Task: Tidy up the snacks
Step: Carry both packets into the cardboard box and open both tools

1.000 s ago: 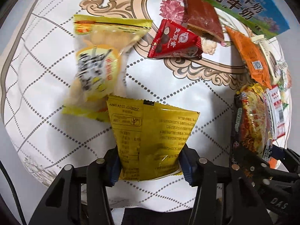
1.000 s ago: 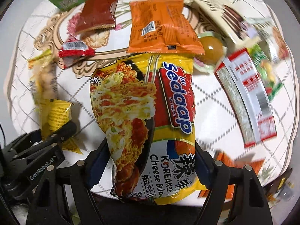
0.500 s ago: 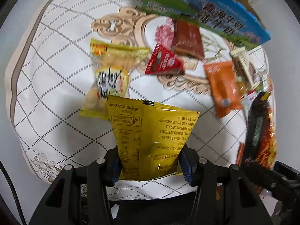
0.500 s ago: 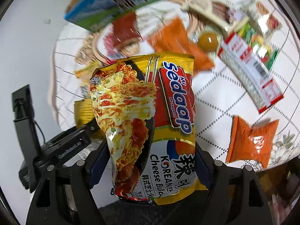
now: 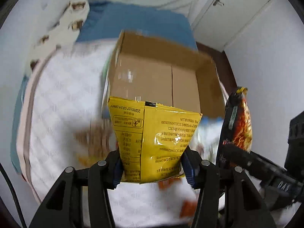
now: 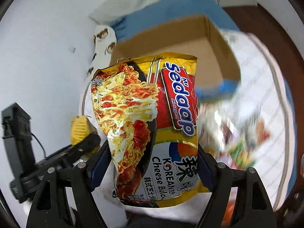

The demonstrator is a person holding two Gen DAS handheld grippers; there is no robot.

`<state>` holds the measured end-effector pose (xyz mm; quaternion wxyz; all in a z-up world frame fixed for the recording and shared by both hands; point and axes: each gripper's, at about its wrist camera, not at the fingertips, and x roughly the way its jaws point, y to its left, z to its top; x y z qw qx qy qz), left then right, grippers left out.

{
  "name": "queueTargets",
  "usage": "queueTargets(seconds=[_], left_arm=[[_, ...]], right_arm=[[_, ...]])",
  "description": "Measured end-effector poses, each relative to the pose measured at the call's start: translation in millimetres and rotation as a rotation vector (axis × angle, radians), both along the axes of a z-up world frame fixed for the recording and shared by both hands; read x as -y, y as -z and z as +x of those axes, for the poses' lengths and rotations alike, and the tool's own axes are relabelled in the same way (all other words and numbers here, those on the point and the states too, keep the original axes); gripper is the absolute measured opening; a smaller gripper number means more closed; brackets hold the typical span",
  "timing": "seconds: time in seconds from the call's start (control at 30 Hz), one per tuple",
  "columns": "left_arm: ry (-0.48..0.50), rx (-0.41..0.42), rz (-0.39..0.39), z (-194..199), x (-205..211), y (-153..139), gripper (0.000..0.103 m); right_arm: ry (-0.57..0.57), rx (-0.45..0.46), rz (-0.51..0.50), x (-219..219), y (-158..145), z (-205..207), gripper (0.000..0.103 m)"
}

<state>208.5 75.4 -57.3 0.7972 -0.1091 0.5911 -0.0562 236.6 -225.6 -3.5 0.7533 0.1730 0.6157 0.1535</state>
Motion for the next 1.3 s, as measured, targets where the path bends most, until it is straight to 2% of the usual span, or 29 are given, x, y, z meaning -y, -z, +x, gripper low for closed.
queueTargets(seconds=[0.03,0.1,0.2,0.3,0.47,0.53,0.67,0.83,0.87,0.9,0.93,0.97,1.17,1.3], left_arm=[[-0.002,0.004,0.015,20.4,2.9,-2.0,0.050],[-0.007,-0.015,0.039,69.3,13.6,13.4,0.050],[-0.019,-0.096,0.039,129.5,18.0,51.5,0.050],[-0.021,-0.167,0.043,170.4,21.8,88.5,0.050],[-0.023,-0.269,0.023,217.4,29.7,139.4,0.050],[-0.019,-0.289,0.021,229.3,33.6,149.7,0.050],[-0.005,-0.308,0.059,241.8,40.5,166.2,0.050],[0.028,-0.318,0.101,252.1,48.9,180.7,0.052],[0.025,-0.307,0.108,253.6,48.7,181.2,0.055],[0.023,-0.294,0.109,254.7,48.0,181.1,0.069],[0.024,-0.288,0.107,256.2,47.3,180.6,0.078],[0.025,-0.283,0.104,255.9,46.7,179.3,0.087],[0.039,-0.232,0.117,240.2,46.3,159.0,0.088],[0.038,-0.181,0.137,228.9,39.5,140.4,0.088]], right_arm=[[-0.006,0.009,-0.019,-4.4,5.2,24.5,0.083],[-0.008,0.002,-0.051,-5.3,18.0,64.2,0.083],[-0.002,-0.035,-0.098,-6.2,47.3,110.4,0.083],[0.005,-0.095,-0.149,-7.5,89.4,154.2,0.083],[-0.011,-0.164,-0.189,-5.9,94.4,163.7,0.083],[-0.019,-0.183,-0.198,-7.7,98.5,163.3,0.083],[-0.028,-0.195,-0.212,-8.0,92.3,155.0,0.083],[-0.059,-0.231,-0.203,-12.7,117.5,175.3,0.084],[-0.070,-0.236,-0.202,-14.4,120.8,178.1,0.087],[-0.082,-0.227,-0.212,-16.6,121.2,180.9,0.091],[-0.088,-0.215,-0.219,-13.9,121.8,181.9,0.099],[-0.094,-0.198,-0.223,-14.2,119.6,182.9,0.100],[-0.101,-0.156,-0.252,-10.4,103.5,179.5,0.100],[-0.099,-0.119,-0.271,-5.2,85.9,163.1,0.100]])
